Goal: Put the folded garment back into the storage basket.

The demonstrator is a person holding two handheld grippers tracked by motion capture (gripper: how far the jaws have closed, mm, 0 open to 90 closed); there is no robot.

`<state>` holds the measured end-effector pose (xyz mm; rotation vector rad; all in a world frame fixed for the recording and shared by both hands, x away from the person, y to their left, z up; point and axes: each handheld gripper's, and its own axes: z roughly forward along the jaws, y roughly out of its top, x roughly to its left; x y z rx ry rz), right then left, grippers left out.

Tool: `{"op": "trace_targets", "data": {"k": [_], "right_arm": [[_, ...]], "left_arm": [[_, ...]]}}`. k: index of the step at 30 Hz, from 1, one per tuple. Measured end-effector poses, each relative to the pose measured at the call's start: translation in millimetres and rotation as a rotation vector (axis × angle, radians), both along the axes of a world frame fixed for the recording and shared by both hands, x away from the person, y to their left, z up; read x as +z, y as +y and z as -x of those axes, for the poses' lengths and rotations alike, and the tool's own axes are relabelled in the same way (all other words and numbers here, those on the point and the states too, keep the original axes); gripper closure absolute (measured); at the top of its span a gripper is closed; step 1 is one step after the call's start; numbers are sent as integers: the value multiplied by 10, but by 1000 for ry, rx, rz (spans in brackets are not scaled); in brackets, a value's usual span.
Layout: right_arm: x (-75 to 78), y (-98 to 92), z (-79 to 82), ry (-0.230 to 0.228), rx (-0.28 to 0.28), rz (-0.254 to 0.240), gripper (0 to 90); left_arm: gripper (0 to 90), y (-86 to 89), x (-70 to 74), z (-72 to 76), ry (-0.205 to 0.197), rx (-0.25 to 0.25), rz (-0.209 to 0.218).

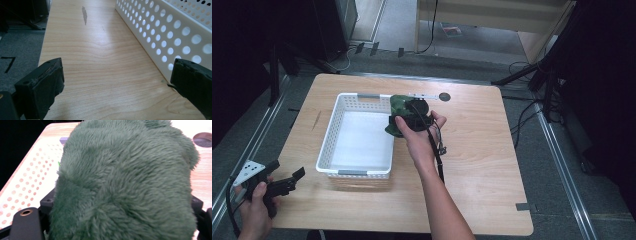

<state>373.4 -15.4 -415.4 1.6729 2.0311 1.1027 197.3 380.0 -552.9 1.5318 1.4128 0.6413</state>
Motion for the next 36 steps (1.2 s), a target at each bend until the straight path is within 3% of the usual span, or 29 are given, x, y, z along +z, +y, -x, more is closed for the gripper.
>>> {"op": "trace_targets", "data": {"k": [36], "right_arm": [[-10,708,-1,26,80,-18,175]], "left_arm": [[0,0,1,2,-2,-2,0]]}}
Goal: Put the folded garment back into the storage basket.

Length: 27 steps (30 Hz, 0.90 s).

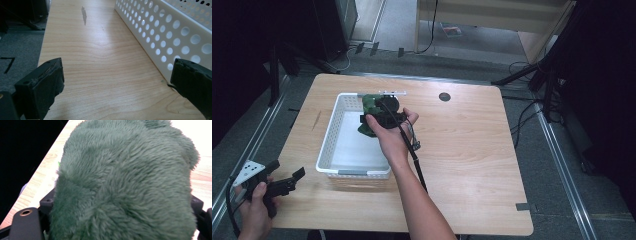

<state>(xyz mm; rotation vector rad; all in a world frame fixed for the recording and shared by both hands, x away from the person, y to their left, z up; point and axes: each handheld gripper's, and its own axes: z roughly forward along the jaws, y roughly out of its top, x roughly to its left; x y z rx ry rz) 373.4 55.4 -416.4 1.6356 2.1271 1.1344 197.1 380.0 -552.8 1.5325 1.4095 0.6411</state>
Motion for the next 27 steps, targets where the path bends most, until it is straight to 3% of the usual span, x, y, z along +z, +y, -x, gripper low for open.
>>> {"op": "trace_targets", "data": {"k": [12,27], "right_arm": [[-112,215,4,17,20,5,173],[-424,520,-52,59,8,27,171]], "left_arm": [[0,-1,0,-2,1,-4,-3],[0,0,-2,-6,1,-6,1]]}}
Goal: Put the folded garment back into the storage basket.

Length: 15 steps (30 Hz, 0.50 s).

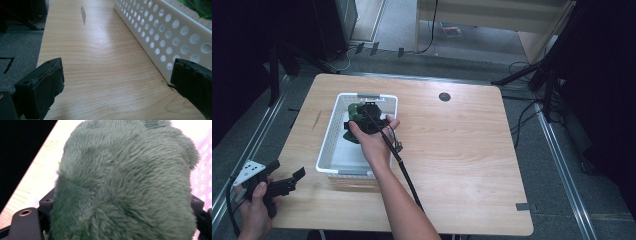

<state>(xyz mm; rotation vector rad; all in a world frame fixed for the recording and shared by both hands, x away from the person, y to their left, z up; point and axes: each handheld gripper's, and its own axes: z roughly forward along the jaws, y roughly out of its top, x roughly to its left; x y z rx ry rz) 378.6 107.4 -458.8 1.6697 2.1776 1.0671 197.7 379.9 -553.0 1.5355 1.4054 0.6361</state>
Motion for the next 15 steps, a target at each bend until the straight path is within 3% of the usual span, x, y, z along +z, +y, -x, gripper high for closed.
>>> {"op": "trace_targets", "data": {"k": [11,15], "right_arm": [[-192,133,-51,42,-3,31,173],[-282,164,-83,78,-12,75,176]], "left_arm": [[0,2,0,-2,4,3,3],[0,5,0,-3,4,1,2]]}}
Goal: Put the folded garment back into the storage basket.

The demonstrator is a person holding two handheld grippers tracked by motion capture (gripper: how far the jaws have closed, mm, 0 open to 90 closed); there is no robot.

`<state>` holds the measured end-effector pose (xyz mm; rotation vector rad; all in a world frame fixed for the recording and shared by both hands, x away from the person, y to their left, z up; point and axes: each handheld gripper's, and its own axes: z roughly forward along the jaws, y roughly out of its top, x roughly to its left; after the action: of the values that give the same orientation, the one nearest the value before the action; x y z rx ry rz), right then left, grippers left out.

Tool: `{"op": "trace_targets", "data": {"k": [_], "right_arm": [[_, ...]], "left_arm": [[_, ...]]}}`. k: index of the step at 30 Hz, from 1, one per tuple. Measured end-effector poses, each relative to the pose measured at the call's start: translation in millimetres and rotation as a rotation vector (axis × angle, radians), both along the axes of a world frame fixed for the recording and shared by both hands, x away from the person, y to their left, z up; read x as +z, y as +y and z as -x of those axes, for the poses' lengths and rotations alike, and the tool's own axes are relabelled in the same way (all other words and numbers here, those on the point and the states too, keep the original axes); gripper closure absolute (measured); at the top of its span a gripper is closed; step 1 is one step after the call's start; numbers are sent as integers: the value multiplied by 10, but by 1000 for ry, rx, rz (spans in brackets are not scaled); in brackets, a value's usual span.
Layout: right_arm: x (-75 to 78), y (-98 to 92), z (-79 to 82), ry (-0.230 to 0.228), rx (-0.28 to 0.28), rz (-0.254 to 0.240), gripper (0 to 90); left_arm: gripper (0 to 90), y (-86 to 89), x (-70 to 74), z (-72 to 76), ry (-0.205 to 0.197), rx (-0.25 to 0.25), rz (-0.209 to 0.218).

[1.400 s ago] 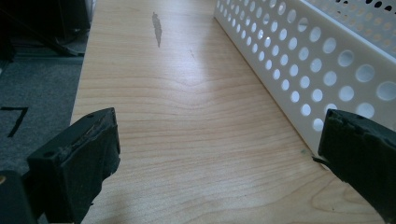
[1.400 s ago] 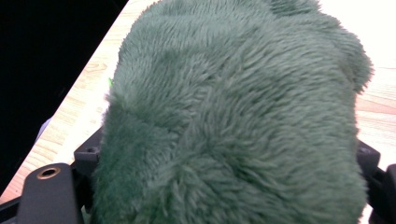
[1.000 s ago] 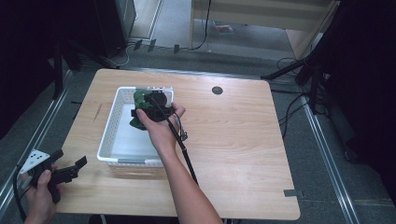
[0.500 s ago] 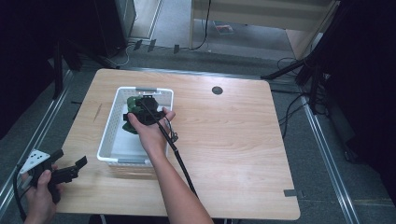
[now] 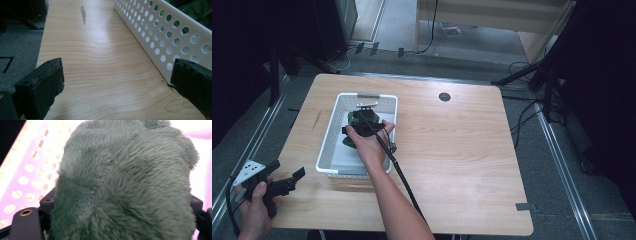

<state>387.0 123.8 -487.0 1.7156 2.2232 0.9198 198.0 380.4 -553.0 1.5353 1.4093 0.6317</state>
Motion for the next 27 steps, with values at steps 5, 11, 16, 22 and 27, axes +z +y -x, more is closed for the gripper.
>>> {"op": "trace_targets", "data": {"k": [5,11,16,22,27], "right_arm": [[-25,4,-14,17,5,-8,168],[-39,21,-9,54,35,-2,32],[4,11,8,39,58,-22,1],[149,-49,61,5,62,-45,0],[284,-134,115,-35,71,-50,0]], "left_arm": [[0,0,0,0,0,0,0],[0,-2,1,2,2,-1,-2],[0,-2,1,2,1,0,-2],[0,-4,1,1,0,0,-2],[0,-4,1,0,1,-1,-2]]}}
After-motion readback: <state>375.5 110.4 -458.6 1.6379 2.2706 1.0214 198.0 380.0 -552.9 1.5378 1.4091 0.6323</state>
